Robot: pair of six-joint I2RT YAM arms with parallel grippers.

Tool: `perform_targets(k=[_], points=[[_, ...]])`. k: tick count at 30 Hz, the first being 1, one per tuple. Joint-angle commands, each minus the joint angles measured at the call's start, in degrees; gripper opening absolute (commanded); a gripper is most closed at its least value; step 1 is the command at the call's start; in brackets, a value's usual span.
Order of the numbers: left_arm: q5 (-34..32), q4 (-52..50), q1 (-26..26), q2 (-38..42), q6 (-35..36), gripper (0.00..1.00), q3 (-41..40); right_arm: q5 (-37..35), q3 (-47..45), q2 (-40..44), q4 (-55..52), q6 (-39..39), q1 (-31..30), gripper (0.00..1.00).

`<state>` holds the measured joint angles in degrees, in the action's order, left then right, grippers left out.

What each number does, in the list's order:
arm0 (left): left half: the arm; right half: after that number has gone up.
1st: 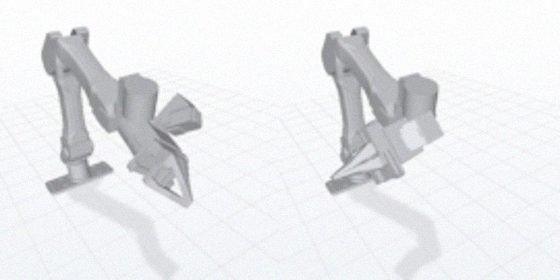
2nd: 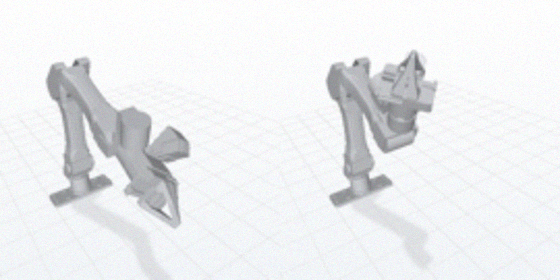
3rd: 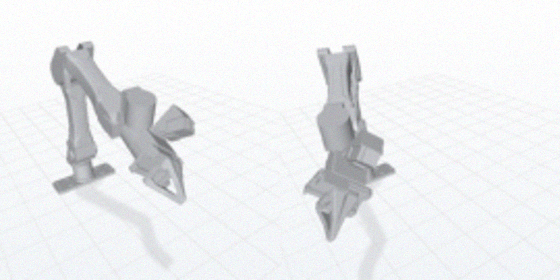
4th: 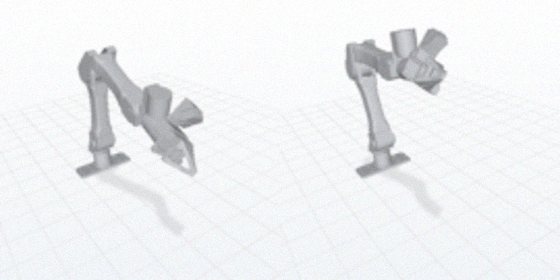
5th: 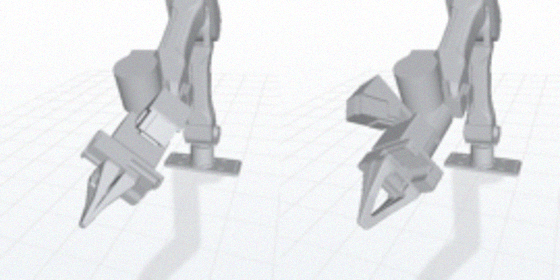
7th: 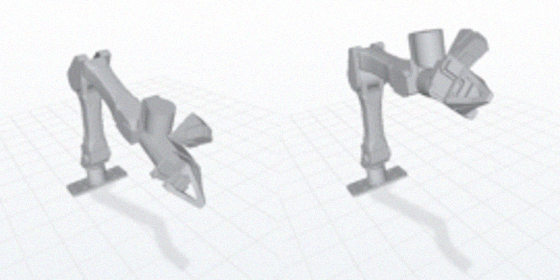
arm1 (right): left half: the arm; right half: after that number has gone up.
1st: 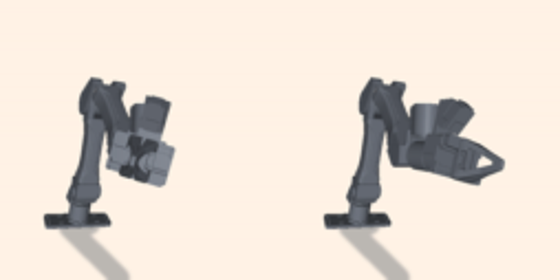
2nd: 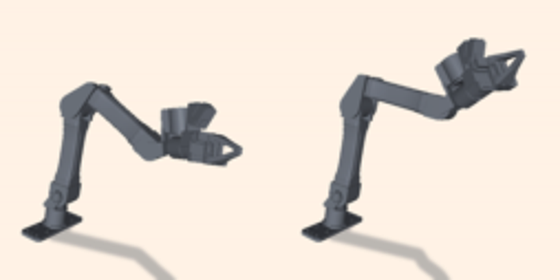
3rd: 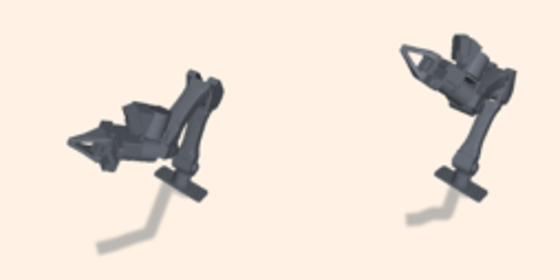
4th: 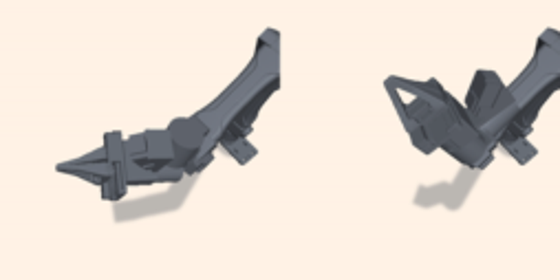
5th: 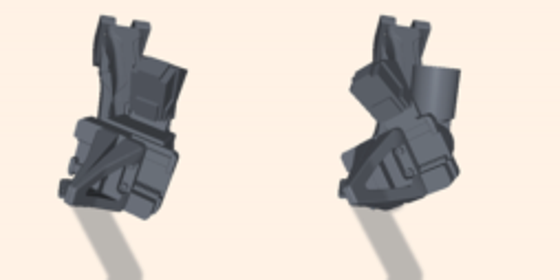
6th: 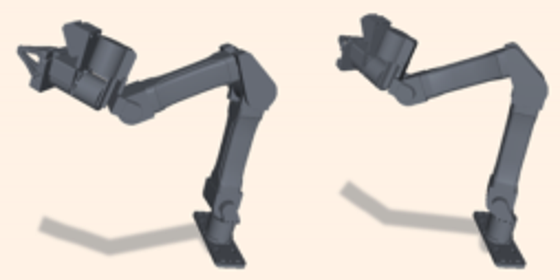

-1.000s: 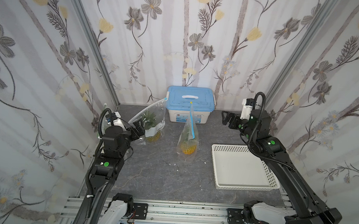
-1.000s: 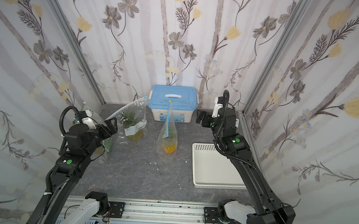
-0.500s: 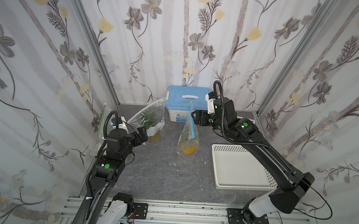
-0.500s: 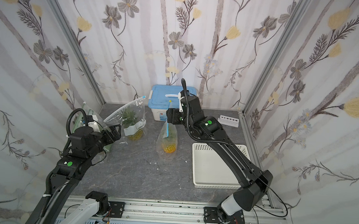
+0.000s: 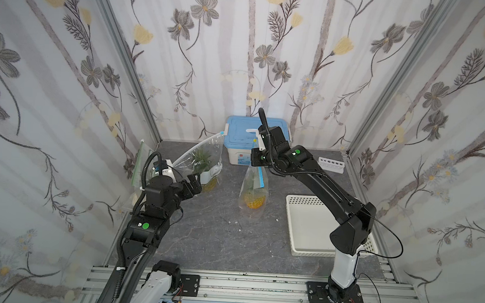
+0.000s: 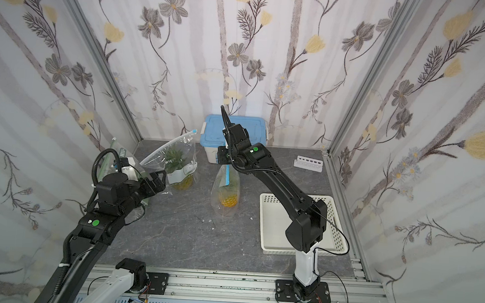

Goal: Open the zip-top bag and take out the pineapple
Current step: Pick up the zipper food storage bag at the center of the board, then place the zipper food storage bag in the zipper food storage bag.

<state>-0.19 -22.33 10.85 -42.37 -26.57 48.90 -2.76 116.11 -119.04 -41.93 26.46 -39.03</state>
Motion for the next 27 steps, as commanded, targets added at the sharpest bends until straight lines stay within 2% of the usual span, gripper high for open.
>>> perform_targets(k=[1, 6, 13, 16, 21, 27], points=[[-0.3, 2.0, 0.0, 0.2, -0.2, 1.0, -0.3, 0.2, 0.6, 0.2, -0.1, -2.1, -0.2, 0.0], [-0.1, 1.9, 0.1, -0.1, -0.7, 1.0, -0.2, 4.6, 0.2, 2.6, 0.2, -8.5, -1.5, 0.0], [2.4, 2.8, 0.1, -0.1, -1.6, 1.0, 0.6, 17.7, -1.4, 8.1, -1.8, -18.4, -2.2, 0.0], [3.8, 3.3, 0.1, 0.1, -2.2, 1.0, 0.9, 20.9, -2.2, 10.3, -4.3, -22.0, -3.0, 0.0], [7.4, 5.4, 0.1, 0.4, -2.9, 1.0, 0.0, 23.0, -9.7, 16.1, -2.8, -25.3, -4.1, 0.0], [14.6, 14.3, 0.1, -0.3, -3.5, 1.0, -4.1, 25.7, -20.6, 22.4, 1.1, -27.5, -4.2, 0.0]])
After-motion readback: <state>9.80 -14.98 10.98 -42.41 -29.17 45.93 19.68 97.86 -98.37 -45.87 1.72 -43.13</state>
